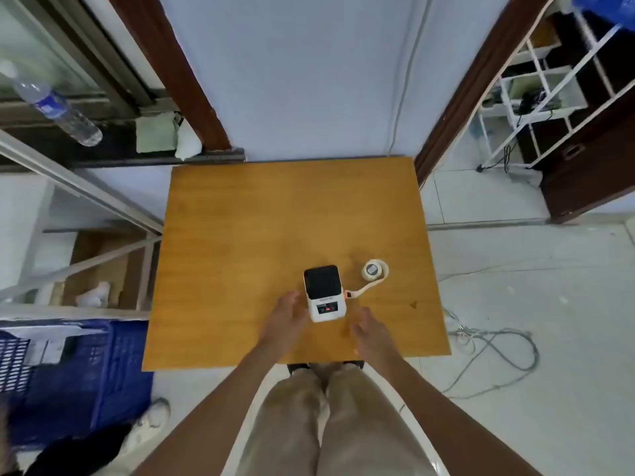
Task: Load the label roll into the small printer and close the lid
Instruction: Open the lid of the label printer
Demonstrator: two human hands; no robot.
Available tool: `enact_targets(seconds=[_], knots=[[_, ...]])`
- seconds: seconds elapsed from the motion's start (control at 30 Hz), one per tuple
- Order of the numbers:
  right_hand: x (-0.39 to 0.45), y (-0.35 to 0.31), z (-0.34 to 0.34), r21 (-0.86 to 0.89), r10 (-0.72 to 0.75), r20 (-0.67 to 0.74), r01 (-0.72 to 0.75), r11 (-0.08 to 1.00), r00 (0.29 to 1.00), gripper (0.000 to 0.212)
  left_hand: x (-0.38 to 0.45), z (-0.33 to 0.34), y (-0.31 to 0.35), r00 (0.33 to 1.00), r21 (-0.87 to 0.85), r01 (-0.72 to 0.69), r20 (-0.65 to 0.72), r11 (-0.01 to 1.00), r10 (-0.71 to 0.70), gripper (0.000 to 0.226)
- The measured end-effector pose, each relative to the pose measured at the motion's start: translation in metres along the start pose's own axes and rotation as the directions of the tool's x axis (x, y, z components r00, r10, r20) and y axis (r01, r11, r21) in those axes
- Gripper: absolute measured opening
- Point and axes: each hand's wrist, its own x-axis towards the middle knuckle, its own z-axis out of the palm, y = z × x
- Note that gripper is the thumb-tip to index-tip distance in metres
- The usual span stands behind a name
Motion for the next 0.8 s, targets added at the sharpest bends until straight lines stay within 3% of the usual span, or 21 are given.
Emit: enact_targets(seconds=[0.1,0.17,0.23,0.37,0.5,0.63,0.73,0.8], knots=[[0.021,-0.002,0.016,0.041,-0.117,-0.085,0.121,0.992,0.989,0.030,0.009,0.010,0.008,0.983,0.143,-0.170,-0.047,0.975,0.178,0.069],[0.038,-0.003,0.023,-0.046,-0.157,-0.166,0.152,0.987,0.974,0.029,0.018,0.016,-0.003,0.932,0.218,-0.317,-0.105,0.923,0.346,0.074],[0.051,0.002,0.028,-0.133,-0.222,-0.245,0.194,0.972,0.944,0.034,0.027,0.024,-0.027,0.877,0.331,-0.377,-0.171,0.865,0.448,0.073],[0.064,0.027,0.043,-0.191,-0.347,-0.381,0.295,0.936,0.857,0.030,0.039,0.042,-0.052,0.796,0.425,-0.368,-0.315,0.827,0.517,0.071],[0.069,0.031,0.040,0.050,-0.342,-0.370,0.386,0.921,0.864,0.017,0.043,0.049,-0.059,0.729,0.450,-0.411,-0.359,0.793,0.582,0.063],[0.068,0.041,0.041,0.078,-0.436,-0.382,0.499,0.863,0.815,0.022,0.044,0.061,-0.065,0.625,0.536,-0.447,-0.386,0.716,0.679,0.062],[0.078,0.055,0.049,0.013,-0.498,-0.418,0.553,0.833,0.760,0.031,0.051,0.071,-0.071,0.561,0.691,-0.361,-0.376,0.627,0.737,0.064],[0.089,0.063,0.047,0.090,-0.487,-0.403,0.564,0.821,0.775,0.040,0.054,0.077,-0.075,0.507,0.772,-0.268,-0.396,0.576,0.766,0.064]])
